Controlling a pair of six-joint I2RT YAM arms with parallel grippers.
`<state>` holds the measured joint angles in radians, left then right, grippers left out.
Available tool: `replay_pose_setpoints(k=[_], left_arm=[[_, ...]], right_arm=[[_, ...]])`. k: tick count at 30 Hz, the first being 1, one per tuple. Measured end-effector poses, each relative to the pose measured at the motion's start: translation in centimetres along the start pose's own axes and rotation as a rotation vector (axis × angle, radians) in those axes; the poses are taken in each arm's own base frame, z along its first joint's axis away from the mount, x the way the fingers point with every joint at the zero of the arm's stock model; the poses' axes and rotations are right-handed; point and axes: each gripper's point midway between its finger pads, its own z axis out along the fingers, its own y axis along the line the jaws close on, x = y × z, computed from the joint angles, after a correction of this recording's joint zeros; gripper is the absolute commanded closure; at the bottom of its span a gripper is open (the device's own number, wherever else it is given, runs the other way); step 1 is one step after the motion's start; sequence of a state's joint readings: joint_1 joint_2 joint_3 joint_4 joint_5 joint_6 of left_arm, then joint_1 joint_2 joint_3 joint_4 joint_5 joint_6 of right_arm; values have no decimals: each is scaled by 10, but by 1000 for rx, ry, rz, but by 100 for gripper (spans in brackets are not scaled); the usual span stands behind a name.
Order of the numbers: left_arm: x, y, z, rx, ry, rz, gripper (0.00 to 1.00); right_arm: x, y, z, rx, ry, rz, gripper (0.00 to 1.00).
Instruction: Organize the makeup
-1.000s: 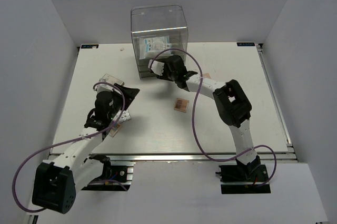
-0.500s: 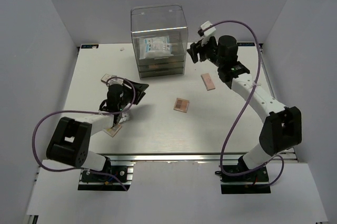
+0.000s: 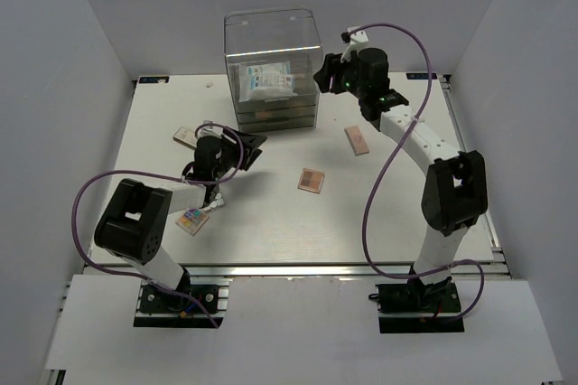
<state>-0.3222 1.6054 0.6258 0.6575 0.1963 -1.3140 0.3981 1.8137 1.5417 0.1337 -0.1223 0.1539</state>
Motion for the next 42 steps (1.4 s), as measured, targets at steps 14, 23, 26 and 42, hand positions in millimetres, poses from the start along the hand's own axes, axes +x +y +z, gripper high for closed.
replay_pose_setpoints(k=[14, 23, 26, 42], left_arm=[[5, 2, 2, -2, 15, -11, 35], [6, 6, 4, -9, 20, -18, 35], [7, 8, 7, -13, 24, -20, 35], [8, 12, 26, -17, 32, -27, 35]], right_arm=[[-7, -16, 21, -32, -95, -6, 63], [-14, -14, 22, -48, -135, -37, 74], [-15, -13, 22, -50, -137, -45, 88], [-4, -6, -14, -53, -176, -79, 100]])
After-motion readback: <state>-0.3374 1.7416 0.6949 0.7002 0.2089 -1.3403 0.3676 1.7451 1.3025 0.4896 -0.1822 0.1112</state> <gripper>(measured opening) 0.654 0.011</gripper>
